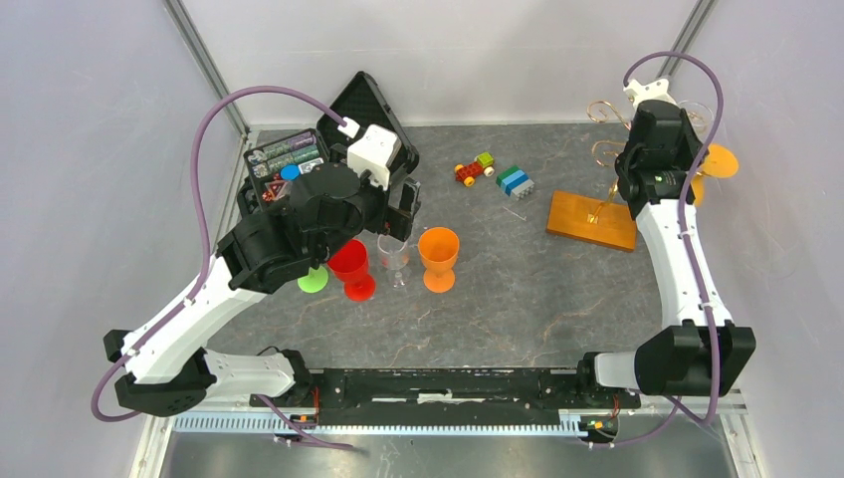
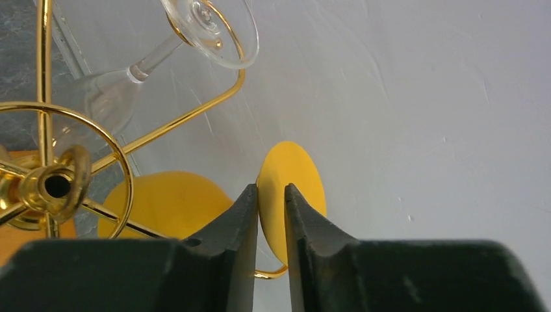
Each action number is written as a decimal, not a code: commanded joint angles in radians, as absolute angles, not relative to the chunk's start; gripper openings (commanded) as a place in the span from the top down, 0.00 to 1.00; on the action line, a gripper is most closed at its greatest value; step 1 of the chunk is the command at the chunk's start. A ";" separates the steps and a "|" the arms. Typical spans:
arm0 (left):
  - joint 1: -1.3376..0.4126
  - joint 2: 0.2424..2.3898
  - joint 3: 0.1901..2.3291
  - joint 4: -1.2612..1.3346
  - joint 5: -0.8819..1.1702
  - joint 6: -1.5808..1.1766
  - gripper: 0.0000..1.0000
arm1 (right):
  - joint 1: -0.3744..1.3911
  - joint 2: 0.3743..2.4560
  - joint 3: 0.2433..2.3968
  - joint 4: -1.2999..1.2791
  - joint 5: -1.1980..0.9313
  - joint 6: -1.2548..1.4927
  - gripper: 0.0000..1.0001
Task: Take the wine glass off the wine glass rack
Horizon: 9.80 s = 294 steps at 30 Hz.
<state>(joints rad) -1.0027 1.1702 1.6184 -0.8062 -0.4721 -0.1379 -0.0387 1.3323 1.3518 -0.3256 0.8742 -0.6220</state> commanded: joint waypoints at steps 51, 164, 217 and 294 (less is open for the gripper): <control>-0.998 1.144 1.597 -0.698 -0.491 -0.052 0.00 | 0.138 1.377 1.368 -0.008 1.070 -0.940 1.00; -0.999 1.221 1.343 -0.122 -0.035 -0.737 0.29 | -0.005 0.556 0.816 0.072 -0.448 0.378 1.00; -1.108 2.024 2.146 -1.130 -0.194 -0.260 0.98 | -0.005 0.475 0.976 -0.222 0.060 0.008 0.18; -1.039 1.155 1.287 -0.440 -0.210 -0.191 0.00 | -0.021 1.625 1.854 -0.495 0.620 -0.519 0.42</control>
